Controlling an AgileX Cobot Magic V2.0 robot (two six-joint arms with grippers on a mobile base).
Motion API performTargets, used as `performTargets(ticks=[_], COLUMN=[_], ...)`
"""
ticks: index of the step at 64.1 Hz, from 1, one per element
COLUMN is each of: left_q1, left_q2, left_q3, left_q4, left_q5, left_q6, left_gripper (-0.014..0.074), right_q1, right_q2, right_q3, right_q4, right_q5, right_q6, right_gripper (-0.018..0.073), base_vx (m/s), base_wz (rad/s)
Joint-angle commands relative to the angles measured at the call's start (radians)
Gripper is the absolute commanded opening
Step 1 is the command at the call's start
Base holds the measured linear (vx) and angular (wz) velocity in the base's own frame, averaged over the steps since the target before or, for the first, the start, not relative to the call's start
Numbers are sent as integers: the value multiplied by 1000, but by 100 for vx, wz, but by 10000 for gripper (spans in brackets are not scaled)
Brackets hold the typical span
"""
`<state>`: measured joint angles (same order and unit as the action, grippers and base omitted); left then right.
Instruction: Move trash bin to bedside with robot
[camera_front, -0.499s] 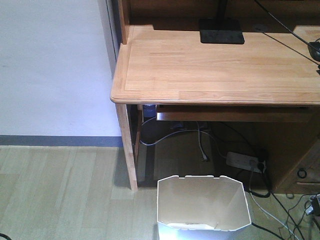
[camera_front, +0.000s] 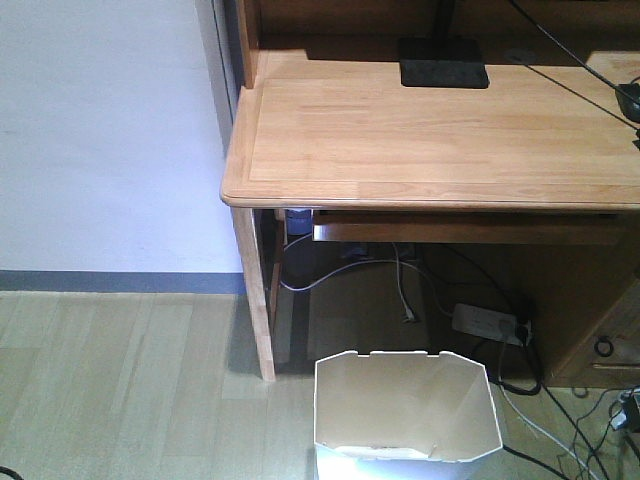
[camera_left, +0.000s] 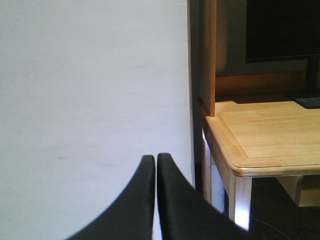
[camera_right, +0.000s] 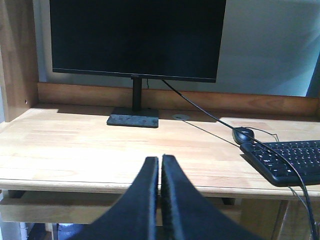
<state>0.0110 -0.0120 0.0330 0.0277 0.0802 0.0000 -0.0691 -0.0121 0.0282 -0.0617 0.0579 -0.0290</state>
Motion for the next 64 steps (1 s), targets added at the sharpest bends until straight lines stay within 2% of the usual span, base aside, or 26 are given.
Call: performTargets(ticks=[1,27,32,37,41,46,53,64], left_q1=[-6,-6,-6,-6,-6,-6,-6,-6], left_q2=[-16,-16,-16,-16,-16,-16,-16,-16], left_q3=[12,12,12,12,12,12,12,12], left_q4=[-9,-9,-9,-9,-9,-9,-9,-9], left_q5=[-75,-75,-75,-75,-75,-75,-75,-75], left_q6=[-14,-14,-14,-14,-14,-14,-14,-14], left_gripper=[-6,-6,-6,-6,-6,-6,-6,-6], right_q1=[-1,-1,-2,-2,-1,-1,-1,-1], right_q2=[-9,-9,-9,-9,-8,-8,33,207], right_q3=[1,1,1,-3,-15,-47,-125,-294], right_q4=[-4,-4,-33,15,62,92,74,62], right_q5=[-75,-75,-130,-212,-222,-220,-198,-95], right_q6=[2,2,-44,-6,29,38,20,-33], right_gripper=[-8,-8,-8,-8,-8,-8,-8,-8], base_vx=[0,0,0,0,0,0,0,0], base_wz=[0,0,0,0,0,0,0,0])
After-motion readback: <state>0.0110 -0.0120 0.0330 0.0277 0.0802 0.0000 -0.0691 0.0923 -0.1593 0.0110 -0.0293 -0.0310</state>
